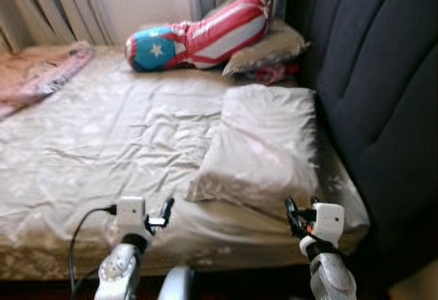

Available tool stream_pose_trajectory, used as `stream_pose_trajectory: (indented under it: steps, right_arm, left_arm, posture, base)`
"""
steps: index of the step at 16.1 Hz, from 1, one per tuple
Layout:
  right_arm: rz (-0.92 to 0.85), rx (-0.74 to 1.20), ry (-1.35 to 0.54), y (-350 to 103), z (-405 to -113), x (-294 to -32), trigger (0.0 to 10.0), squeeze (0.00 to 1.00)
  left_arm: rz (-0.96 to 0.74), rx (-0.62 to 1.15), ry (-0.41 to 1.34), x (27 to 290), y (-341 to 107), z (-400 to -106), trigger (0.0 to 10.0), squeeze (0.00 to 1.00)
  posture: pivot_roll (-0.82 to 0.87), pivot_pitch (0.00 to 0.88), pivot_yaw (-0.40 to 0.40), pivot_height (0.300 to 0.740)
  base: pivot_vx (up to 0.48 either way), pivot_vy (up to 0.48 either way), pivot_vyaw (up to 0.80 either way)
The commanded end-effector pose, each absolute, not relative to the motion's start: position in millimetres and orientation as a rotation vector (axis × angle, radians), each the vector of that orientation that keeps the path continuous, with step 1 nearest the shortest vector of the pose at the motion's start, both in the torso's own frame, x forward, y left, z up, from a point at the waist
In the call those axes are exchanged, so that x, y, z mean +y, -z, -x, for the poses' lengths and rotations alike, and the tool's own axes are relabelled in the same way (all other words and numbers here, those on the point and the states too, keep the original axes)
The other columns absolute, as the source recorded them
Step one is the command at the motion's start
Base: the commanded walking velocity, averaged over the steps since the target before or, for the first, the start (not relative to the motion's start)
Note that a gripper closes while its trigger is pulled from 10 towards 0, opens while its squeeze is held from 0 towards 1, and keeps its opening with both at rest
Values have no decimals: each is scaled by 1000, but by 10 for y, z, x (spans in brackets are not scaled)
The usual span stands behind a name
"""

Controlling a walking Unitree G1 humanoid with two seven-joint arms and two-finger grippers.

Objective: Clean up the room

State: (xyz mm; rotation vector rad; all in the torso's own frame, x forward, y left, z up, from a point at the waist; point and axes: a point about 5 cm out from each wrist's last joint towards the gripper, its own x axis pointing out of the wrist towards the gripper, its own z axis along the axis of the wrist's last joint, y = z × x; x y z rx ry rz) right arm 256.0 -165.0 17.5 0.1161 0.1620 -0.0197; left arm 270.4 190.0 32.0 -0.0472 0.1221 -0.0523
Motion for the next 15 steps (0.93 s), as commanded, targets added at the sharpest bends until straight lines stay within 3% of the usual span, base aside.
stream_pose_trajectory:
  steps: [1,5,15]
  right_arm:
    - [-118,162,44,-170,-2547,-1712,10000,0]
    - [-121,152,61,-188,-2563,-1744,10000,0]
    - [-121,132,102,-254,-2651,-1835,10000,0]
  left_arm:
    - [56,123,66,1850,-324,-2710,10000,0]
    - [58,123,68,1853,-329,-2716,10000,0]
    - [55,123,71,1863,-334,-2707,10000,0]
  posture:
    - [-97,0,4,626]
    - [-97,0,5,626]
    - [-95,0,11,626]
  base:
    - [0,0,0]
    - [123,0,0]
    - [316,0,0]
